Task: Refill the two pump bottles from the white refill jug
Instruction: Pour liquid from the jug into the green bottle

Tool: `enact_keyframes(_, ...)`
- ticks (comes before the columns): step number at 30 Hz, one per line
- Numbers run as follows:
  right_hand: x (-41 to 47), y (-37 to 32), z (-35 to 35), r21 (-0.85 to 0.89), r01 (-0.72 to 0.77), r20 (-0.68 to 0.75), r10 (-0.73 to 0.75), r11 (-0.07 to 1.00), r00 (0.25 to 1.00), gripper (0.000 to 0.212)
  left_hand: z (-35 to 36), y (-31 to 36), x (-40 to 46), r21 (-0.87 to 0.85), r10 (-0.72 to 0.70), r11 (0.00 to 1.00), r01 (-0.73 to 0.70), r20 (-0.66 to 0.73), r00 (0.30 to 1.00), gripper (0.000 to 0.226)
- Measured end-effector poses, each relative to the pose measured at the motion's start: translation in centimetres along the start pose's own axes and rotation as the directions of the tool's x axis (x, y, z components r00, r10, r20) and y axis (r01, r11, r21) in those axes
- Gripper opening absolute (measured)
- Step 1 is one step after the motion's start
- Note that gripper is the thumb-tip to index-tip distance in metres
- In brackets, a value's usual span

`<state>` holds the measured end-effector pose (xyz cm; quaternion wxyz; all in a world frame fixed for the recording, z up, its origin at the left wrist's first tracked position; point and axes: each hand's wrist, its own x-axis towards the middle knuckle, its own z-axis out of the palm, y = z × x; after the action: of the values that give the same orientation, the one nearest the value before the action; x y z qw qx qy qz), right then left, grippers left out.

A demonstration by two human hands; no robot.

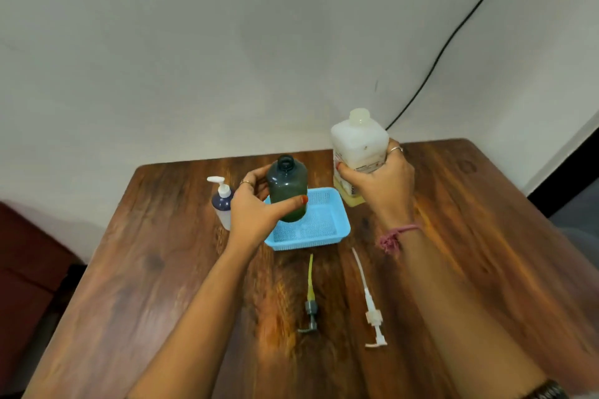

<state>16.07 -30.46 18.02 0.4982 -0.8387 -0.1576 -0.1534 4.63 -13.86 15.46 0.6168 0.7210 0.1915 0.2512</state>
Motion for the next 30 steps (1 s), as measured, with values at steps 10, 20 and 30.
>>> enact_keyframes(10,-11.7,6.5,4.4,-0.029,-0.228,0.026,0.229,0.973,0.973,0.076,-3.4,-11.4,-5.7,0.069,-0.221,0.974,0.214,0.120,0.968,0.068)
enact_keyframes(20,-18.2,11.3,6.1,0.024,-0.377,-0.014,0.378,0.926,0.926,0.074,-3.1,-16.3,-7.9,0.141,-0.274,0.957,0.252,0.169,0.947,0.065)
enact_keyframes(30,-19.5,12.7,6.1,0.116,-0.415,-0.001,0.418,0.902,0.909,0.075,-3.1,-18.4,-8.1,0.156,-0.282,0.954,0.256,0.179,0.943,0.065)
